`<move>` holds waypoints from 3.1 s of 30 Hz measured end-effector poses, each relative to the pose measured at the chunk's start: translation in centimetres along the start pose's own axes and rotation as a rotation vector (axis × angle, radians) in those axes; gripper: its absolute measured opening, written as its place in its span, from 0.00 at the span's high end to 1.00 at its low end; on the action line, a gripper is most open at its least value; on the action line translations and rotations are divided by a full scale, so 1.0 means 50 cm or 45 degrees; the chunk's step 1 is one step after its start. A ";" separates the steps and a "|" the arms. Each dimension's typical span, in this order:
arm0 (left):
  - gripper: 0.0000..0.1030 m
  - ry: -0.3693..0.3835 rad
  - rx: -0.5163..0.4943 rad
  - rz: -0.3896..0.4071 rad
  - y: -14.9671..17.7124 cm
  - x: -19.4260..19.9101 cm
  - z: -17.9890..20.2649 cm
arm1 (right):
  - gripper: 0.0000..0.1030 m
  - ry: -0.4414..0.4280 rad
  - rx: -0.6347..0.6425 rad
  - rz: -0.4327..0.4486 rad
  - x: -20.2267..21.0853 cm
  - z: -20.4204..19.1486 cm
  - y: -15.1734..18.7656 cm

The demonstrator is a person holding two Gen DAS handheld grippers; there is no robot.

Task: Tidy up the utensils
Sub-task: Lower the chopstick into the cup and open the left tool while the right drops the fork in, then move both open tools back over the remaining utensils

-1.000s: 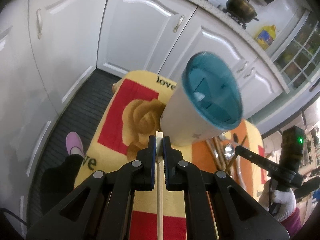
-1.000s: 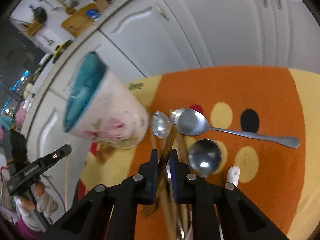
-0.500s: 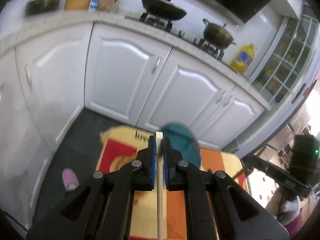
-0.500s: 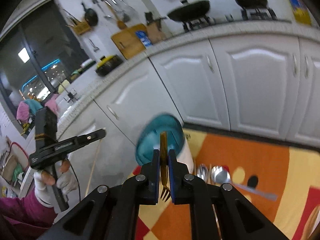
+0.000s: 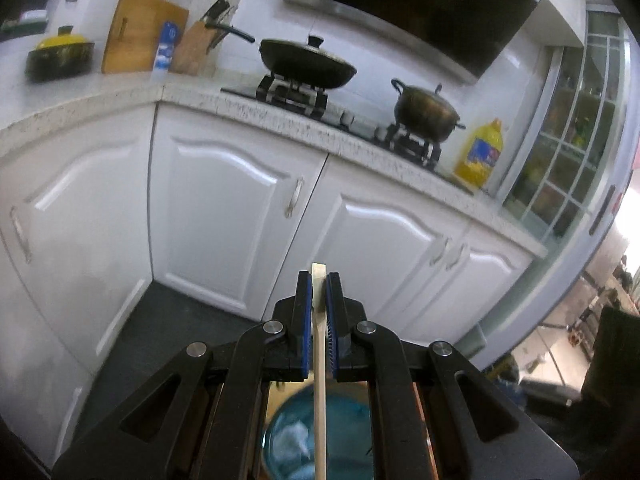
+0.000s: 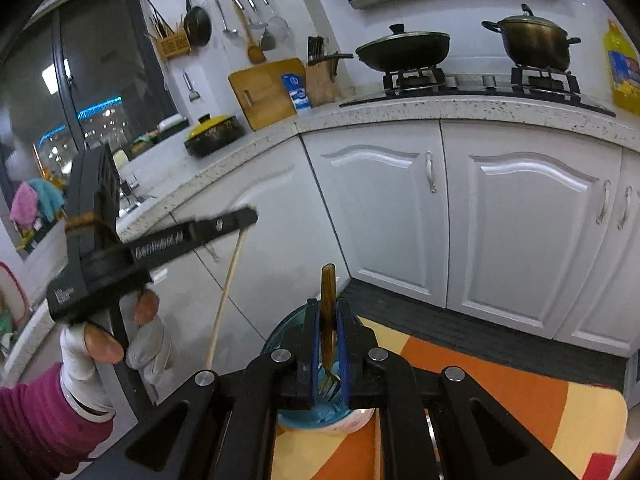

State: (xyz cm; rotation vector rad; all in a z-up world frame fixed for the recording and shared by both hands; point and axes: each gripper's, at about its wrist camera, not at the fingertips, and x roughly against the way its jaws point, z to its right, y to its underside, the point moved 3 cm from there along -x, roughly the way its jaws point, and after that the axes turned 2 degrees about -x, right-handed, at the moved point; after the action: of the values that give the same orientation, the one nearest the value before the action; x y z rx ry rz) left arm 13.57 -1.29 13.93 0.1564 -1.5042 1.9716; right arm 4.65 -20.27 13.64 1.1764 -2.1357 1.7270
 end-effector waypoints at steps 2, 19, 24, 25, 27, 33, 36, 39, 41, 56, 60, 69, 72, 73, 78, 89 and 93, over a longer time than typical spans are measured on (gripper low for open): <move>0.95 -0.007 -0.005 0.045 -0.013 -0.011 -0.003 | 0.93 0.006 0.006 -0.008 -0.018 0.002 -0.003; 0.95 -0.094 -0.186 0.155 0.008 -0.093 0.011 | 0.93 0.023 0.075 -0.099 -0.098 0.013 0.004; 0.95 -0.113 -0.169 0.136 0.035 -0.099 -0.003 | 0.93 0.019 0.067 -0.152 -0.125 0.020 0.014; 0.95 -0.119 -0.165 0.138 0.039 -0.099 -0.006 | 0.93 0.016 0.067 -0.160 -0.129 0.019 0.016; 0.95 -0.122 -0.144 0.149 0.042 -0.099 -0.012 | 0.93 0.019 0.076 -0.180 -0.138 0.015 0.023; 0.95 -0.112 -0.170 0.128 0.062 -0.093 -0.003 | 0.93 0.008 0.069 -0.225 -0.147 0.014 0.038; 0.95 -0.113 -0.202 0.129 0.072 -0.076 0.004 | 0.93 -0.008 0.082 -0.275 -0.159 0.014 0.040; 0.94 -0.117 -0.192 0.102 0.075 -0.068 0.000 | 0.93 0.005 0.057 -0.285 -0.170 0.022 0.039; 0.85 -0.115 -0.186 0.071 0.077 -0.067 -0.005 | 0.89 -0.001 0.027 -0.279 -0.172 0.029 0.038; 0.48 -0.193 -0.152 -0.056 0.121 -0.009 -0.031 | 0.77 0.026 -0.031 -0.204 -0.113 0.027 0.051; 0.43 -0.229 -0.157 -0.083 0.137 0.009 -0.030 | 0.76 0.055 -0.025 -0.203 -0.102 0.027 0.066; 0.42 -0.282 -0.169 -0.141 0.173 0.056 -0.021 | 0.73 0.139 -0.019 -0.181 -0.064 0.019 0.097; 0.42 -0.287 -0.182 -0.149 0.185 0.074 -0.012 | 0.71 0.165 -0.020 -0.180 -0.051 0.017 0.111; 0.42 -0.287 -0.186 -0.150 0.189 0.079 -0.009 | 0.70 0.173 -0.023 -0.181 -0.046 0.017 0.116; 0.42 -0.297 -0.210 -0.155 0.209 0.105 0.006 | 0.68 0.213 -0.017 -0.175 -0.024 0.014 0.132; 0.42 -0.317 -0.266 -0.191 0.245 0.129 0.041 | 0.66 0.249 -0.033 -0.182 0.021 0.019 0.177; 0.42 -0.312 -0.278 -0.204 0.257 0.133 0.051 | 0.66 0.259 -0.043 -0.191 0.033 0.025 0.188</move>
State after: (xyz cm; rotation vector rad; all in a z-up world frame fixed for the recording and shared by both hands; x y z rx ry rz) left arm 0.52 -2.55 7.30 0.4235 -1.7919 1.6961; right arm -2.12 -21.90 6.99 1.0715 -1.9017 1.6612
